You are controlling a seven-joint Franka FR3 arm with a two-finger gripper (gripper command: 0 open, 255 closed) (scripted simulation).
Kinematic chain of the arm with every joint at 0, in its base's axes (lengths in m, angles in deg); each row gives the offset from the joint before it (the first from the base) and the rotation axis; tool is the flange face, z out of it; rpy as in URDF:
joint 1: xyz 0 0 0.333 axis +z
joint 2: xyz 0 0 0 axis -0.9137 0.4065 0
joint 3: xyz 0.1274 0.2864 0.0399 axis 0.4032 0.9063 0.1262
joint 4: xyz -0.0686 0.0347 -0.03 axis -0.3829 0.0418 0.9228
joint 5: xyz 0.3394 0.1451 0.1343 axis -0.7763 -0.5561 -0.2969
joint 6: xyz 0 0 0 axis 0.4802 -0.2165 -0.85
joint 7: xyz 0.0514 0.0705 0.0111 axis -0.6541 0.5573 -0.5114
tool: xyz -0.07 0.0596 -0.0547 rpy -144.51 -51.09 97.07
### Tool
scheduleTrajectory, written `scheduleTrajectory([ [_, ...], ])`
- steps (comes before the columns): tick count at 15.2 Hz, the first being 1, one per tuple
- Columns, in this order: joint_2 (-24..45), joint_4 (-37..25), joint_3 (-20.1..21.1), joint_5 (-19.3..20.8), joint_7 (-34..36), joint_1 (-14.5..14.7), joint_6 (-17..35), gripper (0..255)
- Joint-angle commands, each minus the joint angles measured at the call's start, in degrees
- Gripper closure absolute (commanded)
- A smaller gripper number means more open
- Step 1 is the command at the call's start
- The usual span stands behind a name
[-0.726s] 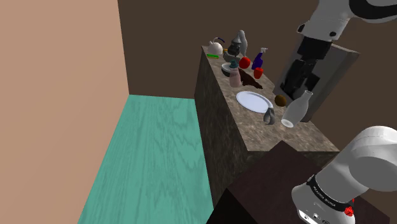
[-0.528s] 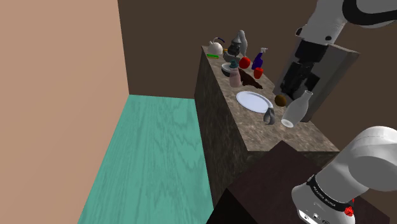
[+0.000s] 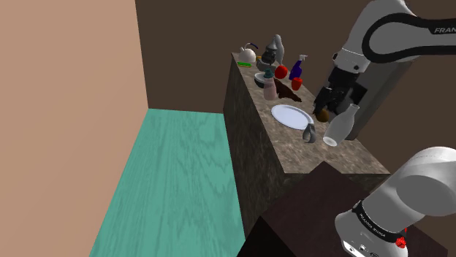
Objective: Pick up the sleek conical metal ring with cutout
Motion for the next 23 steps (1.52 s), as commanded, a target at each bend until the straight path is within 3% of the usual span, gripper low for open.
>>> scheduleTrajectory([
  [1,1.8,1.9,-0.9,1.0,0.2,-1.3,4.7,0],
  [8,11.3,5.2,-5.1,4.4,-0.2,-6.1,20.5,0],
  [15,24.4,4.7,-9.8,6.0,-1.0,-9.9,36.2,0],
  [19,32.9,2.8,-12.8,4.7,-2.6,-11.1,44.6,0],
  [23,41.7,-0.2,-15.3,-0.3,-6.5,-11.7,51.9,0],
])
